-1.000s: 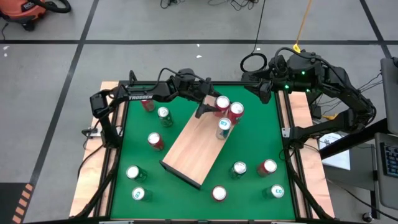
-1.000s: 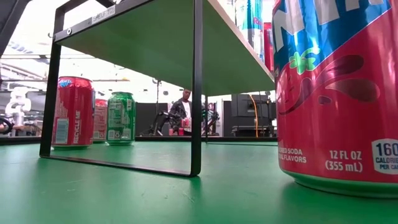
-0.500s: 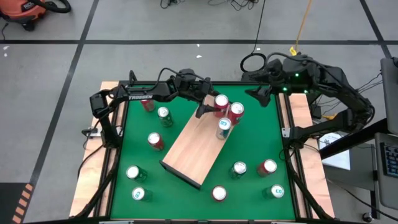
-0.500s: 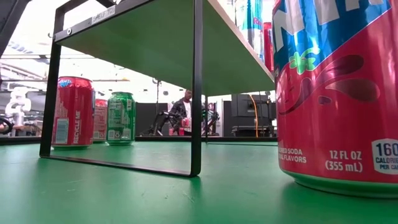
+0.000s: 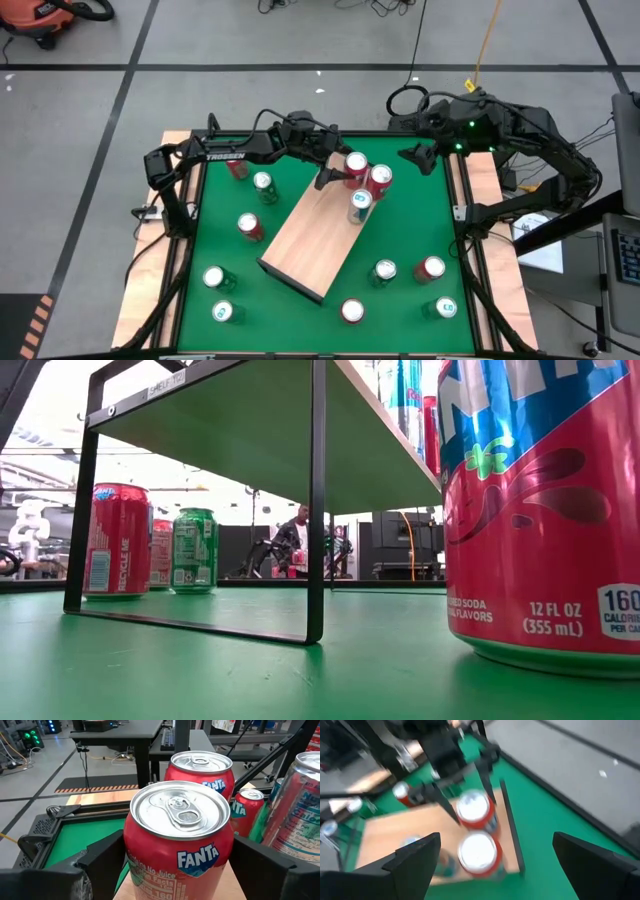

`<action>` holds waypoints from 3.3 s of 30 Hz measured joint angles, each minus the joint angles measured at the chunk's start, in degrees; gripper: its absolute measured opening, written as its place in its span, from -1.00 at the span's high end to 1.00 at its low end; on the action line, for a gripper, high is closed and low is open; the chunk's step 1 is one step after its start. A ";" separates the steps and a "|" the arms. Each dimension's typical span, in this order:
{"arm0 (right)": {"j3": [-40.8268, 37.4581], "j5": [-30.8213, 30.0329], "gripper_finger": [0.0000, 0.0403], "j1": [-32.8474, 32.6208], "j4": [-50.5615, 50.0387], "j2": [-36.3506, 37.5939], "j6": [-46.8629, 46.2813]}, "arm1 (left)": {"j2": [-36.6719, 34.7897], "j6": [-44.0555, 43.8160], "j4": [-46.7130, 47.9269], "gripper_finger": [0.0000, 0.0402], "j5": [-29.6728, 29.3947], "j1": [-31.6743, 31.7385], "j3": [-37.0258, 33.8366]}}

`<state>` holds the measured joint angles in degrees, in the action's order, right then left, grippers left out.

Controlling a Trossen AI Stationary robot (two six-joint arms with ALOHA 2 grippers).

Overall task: Sort soda cans
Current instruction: Put the red soda can on the shelf and align it with the other red soda can, then adjust the red soda cans on the shelf, then put the red soda can on the shelf and align it with the other red soda cans

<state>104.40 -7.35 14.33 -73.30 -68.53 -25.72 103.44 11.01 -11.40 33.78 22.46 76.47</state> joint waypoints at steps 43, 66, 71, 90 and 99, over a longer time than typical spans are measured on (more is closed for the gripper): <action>-27.41 4.11 -0.10 -7.69 8.16 0.44 -6.76 | -7.52 -8.50 5.21 -0.65 -0.46 -0.24 0.13; -27.41 -0.11 -0.04 -7.63 12.52 -1.16 -4.26 | -9.89 -9.26 5.08 -0.65 -5.79 0.39 0.13; -27.41 -0.13 -0.04 -7.65 13.10 -2.16 -3.59 | -9.88 -9.27 5.09 -0.65 -5.79 0.39 0.13; -27.36 4.64 -0.04 -7.67 11.62 1.42 -9.19 | -14.01 -10.95 9.65 -0.65 -8.47 0.73 0.09; -27.36 4.85 -0.04 -7.67 10.73 3.54 -9.63 | -21.31 -12.26 22.15 -0.65 -12.36 0.76 0.09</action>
<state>77.03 -2.50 6.66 -62.57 -65.00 -35.35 82.13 -1.26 10.76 21.42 23.21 76.55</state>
